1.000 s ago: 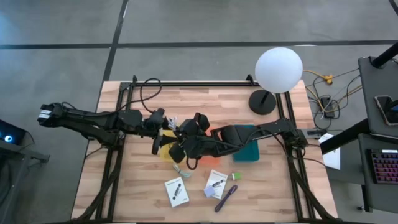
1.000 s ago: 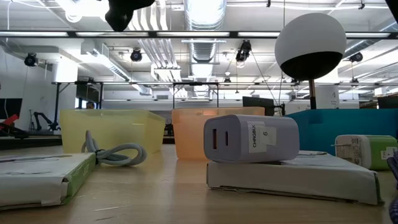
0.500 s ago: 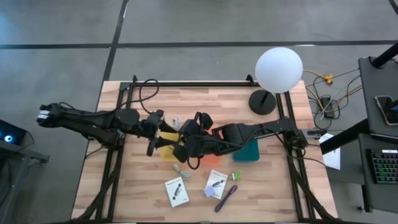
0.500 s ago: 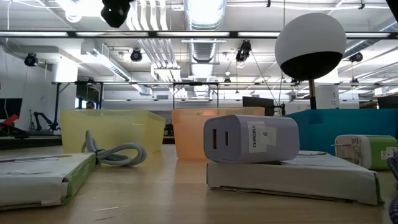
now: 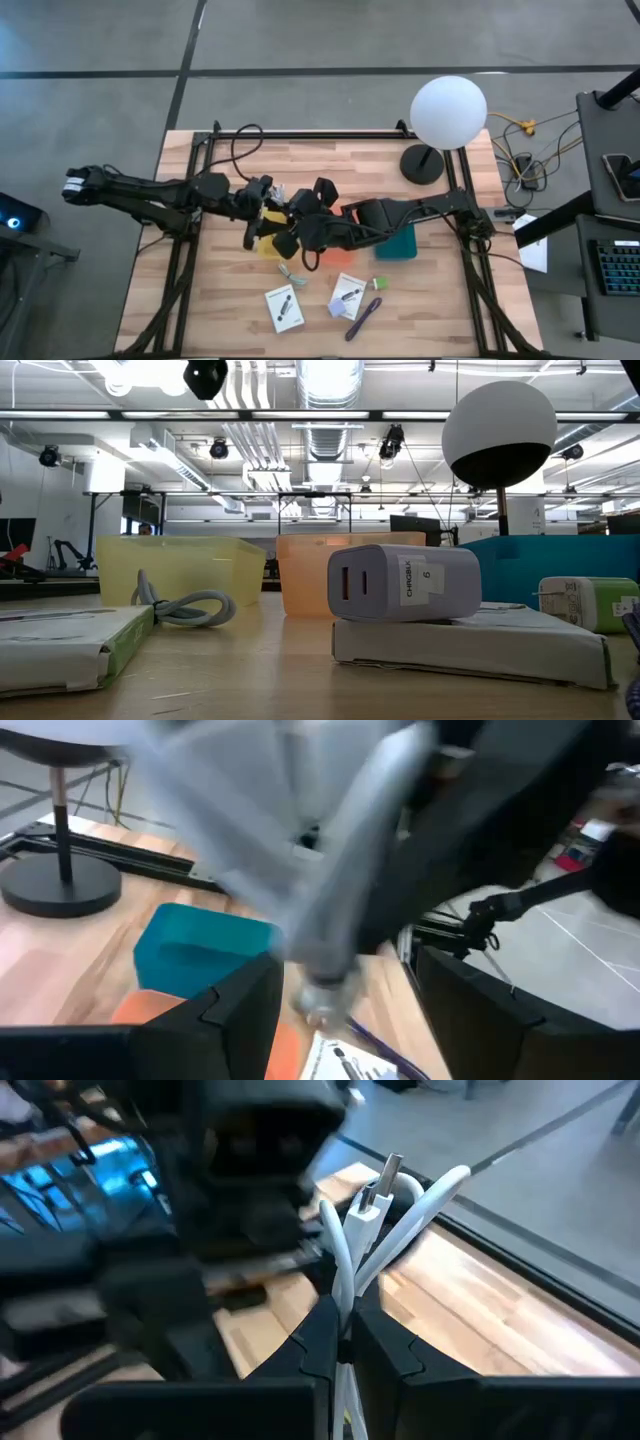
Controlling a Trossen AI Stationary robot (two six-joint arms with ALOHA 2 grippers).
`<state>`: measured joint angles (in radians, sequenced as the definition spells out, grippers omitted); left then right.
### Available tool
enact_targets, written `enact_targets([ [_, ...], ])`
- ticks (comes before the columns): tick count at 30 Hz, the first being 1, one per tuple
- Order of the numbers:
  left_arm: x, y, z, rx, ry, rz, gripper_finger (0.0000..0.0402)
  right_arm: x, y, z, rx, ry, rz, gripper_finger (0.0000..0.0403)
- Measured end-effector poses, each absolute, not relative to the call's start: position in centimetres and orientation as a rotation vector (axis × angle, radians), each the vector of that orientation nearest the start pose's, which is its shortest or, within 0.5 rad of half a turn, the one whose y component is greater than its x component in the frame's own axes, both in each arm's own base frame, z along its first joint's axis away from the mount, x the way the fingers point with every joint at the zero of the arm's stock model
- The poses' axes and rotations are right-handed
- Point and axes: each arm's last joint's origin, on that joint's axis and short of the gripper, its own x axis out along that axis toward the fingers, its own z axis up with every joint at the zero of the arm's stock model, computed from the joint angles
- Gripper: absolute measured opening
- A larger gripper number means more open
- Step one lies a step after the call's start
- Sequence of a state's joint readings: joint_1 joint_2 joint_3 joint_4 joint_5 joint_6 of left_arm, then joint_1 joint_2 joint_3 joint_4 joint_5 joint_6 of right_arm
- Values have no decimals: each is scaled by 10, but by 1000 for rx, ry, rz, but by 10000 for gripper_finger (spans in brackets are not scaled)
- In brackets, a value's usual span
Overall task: Pick and place items into bin
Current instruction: Put the white USB cable into the yellow bin
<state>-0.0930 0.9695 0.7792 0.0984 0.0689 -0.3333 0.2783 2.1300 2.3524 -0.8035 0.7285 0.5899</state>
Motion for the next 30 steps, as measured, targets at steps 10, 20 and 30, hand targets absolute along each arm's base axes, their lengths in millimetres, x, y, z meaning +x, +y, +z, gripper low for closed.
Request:
enact_targets([
  [10,219,-20,318,-308,176,-123,83,448,108,390,271,376,-566,13],
  [20,216,-14,310,-289,251,9,6,445,103,382,387,421,-602,13],
  [30,208,-2,286,-579,470,207,5,427,106,363,495,688,-612,102],
])
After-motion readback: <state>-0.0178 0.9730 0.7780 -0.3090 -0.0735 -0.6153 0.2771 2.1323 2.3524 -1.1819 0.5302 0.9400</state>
